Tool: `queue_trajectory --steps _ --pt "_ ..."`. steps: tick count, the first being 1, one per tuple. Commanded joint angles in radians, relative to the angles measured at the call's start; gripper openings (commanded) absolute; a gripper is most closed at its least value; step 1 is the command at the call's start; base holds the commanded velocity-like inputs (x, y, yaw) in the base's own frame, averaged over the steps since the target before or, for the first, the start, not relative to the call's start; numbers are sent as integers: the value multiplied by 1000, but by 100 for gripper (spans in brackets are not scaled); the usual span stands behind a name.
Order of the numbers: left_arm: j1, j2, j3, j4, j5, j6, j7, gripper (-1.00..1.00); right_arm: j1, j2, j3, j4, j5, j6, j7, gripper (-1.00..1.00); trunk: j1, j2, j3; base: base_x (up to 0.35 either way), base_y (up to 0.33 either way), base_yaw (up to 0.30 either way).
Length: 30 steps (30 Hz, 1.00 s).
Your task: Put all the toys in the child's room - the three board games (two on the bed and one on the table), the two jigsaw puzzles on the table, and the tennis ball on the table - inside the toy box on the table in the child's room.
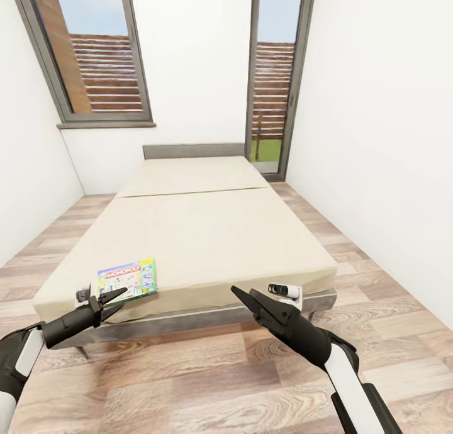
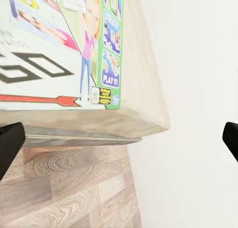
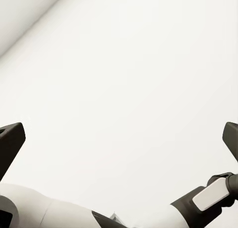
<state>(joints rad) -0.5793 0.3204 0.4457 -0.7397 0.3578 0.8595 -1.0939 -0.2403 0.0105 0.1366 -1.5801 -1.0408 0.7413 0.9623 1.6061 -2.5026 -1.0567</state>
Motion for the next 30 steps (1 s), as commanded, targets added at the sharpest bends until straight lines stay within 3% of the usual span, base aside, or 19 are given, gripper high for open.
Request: queue_trajectory --steps 1,6,20,30 --pt "-1 0 1 0 3 7 -1 100 0 0 0 0 -5 6 0 100 0 -1 -5 0 0 0" --pt "-1 4 1 0 3 8 -1 100 0 0 0 0 -5 6 0 100 1 -1 -9 0 0 0" --pt "-1 6 1 0 3 9 -1 100 -1 0 0 0 -5 6 0 100 7 -4 -63 0 0 0" --pt "-1 6 1 0 4 9 -2 100 -1 0 0 0 -5 6 0 100 7 -4 -63 0 0 0"
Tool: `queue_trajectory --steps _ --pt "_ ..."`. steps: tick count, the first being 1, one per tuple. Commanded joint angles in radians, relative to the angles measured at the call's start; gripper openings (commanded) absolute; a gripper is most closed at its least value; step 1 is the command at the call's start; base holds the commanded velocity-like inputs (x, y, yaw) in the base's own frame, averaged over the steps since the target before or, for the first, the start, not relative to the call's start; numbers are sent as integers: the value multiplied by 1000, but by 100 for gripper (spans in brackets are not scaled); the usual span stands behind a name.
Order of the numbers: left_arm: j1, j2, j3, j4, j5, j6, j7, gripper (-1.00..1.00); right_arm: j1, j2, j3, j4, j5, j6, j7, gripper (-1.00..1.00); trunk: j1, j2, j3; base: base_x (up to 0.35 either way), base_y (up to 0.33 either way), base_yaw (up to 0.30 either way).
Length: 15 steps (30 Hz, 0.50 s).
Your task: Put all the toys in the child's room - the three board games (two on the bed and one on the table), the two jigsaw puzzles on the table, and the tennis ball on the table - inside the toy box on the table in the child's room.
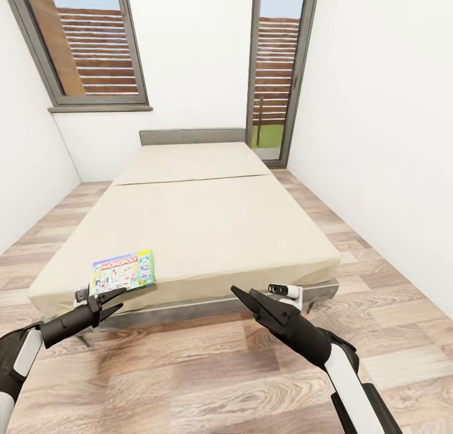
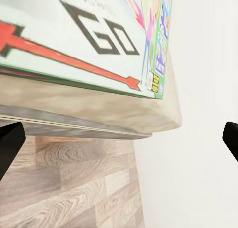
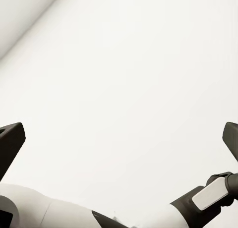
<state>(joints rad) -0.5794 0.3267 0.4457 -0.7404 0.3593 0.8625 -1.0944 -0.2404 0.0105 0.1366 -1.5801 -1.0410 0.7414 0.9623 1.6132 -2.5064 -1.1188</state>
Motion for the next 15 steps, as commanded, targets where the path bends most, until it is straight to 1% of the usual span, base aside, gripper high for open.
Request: queue_trajectory --steps 1,9,15 --pt "0 0 1 0 2 6 -2 100 0 0 0 0 -5 6 0 100 0 0 -1 0 0 0" --pt "0 1 2 1 3 5 -1 100 0 0 0 0 -5 6 0 100 0 0 -1 3 1 0" --pt "0 1 13 1 3 4 -1 100 0 0 0 0 -5 6 0 100 0 0 -1 88 57 0"
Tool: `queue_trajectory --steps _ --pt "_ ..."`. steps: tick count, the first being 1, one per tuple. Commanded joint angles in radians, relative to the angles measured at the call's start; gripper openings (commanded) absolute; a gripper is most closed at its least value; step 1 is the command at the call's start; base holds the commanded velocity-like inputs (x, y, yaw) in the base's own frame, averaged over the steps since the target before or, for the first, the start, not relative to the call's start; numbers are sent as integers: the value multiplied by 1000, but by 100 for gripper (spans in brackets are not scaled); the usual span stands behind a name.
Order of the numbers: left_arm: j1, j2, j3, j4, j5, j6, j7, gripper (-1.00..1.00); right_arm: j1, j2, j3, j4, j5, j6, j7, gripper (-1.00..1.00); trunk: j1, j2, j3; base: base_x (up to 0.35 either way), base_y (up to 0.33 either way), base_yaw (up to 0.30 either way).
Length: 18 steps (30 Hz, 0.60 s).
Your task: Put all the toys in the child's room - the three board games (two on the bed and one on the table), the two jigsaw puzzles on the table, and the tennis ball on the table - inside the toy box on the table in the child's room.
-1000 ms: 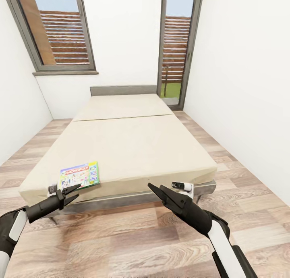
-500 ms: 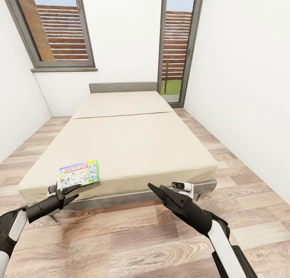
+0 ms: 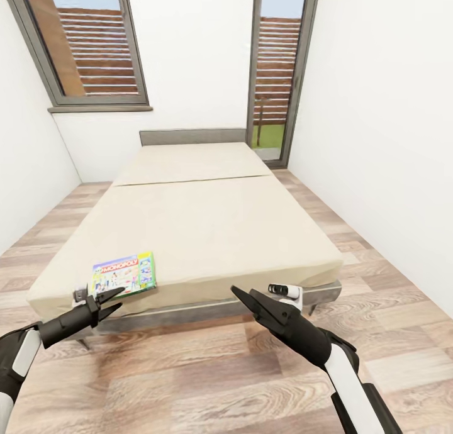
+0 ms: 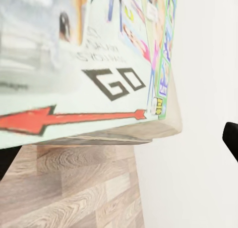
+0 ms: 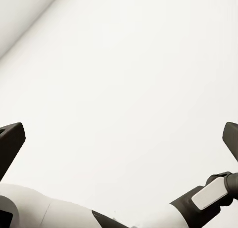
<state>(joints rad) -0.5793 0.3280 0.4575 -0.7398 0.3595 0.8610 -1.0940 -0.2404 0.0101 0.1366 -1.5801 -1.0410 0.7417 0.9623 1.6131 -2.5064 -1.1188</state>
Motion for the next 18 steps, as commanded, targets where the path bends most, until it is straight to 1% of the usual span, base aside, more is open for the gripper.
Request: queue_trajectory --steps 1,8,18 --pt "-1 0 1 0 2 6 -1 100 0 0 0 0 -5 6 -1 100 0 0 -1 43 28 0" --pt "-1 2 4 0 2 6 -1 100 0 0 0 0 -5 6 -1 100 0 0 -1 16 11 0" --pt "-1 12 4 0 4 6 -3 100 0 -1 0 0 -5 6 -1 100 0 0 -1 1 1 0"
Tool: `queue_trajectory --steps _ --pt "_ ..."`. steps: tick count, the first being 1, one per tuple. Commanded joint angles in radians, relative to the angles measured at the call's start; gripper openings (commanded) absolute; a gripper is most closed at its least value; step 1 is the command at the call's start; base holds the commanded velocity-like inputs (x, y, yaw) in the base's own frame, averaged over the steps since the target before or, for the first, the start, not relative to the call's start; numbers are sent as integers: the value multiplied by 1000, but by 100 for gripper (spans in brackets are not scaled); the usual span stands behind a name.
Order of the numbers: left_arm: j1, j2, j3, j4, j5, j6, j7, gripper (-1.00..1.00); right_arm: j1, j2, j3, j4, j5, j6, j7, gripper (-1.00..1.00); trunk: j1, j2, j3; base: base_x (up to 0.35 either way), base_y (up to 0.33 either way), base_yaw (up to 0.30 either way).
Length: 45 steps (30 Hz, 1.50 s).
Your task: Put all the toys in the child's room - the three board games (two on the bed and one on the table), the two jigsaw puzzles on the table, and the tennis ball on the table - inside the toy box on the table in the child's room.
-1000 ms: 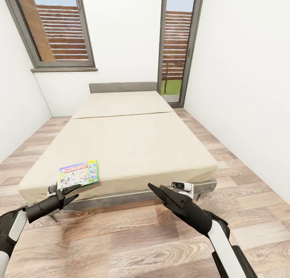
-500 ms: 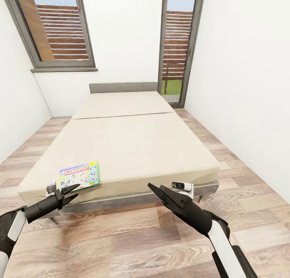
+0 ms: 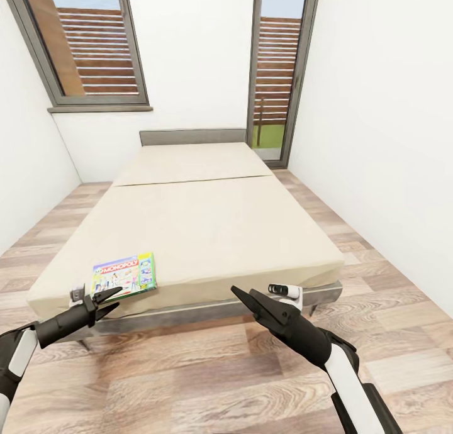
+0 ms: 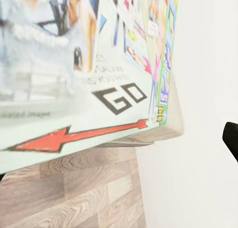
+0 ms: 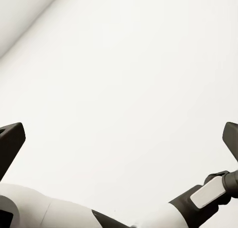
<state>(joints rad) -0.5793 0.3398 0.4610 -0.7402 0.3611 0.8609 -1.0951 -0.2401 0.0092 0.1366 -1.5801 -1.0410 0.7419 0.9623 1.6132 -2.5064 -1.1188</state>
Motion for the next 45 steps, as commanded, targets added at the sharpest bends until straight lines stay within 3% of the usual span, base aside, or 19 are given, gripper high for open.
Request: queue_trajectory --steps 1,26,35,45 --pt "0 0 1 0 2 6 -1 100 -1 0 0 0 -5 6 0 100 0 0 -1 0 0 0" --pt "0 2 1 0 2 6 -11 100 -1 0 0 0 -5 5 0 100 0 0 -1 1 0 0" --pt "0 1 30 1 2 6 -11 100 -1 0 0 0 -5 5 0 100 0 0 -1 85 54 0" --pt "0 1 34 1 2 6 -12 100 -1 1 0 0 -5 5 0 100 0 0 -1 4 3 0"
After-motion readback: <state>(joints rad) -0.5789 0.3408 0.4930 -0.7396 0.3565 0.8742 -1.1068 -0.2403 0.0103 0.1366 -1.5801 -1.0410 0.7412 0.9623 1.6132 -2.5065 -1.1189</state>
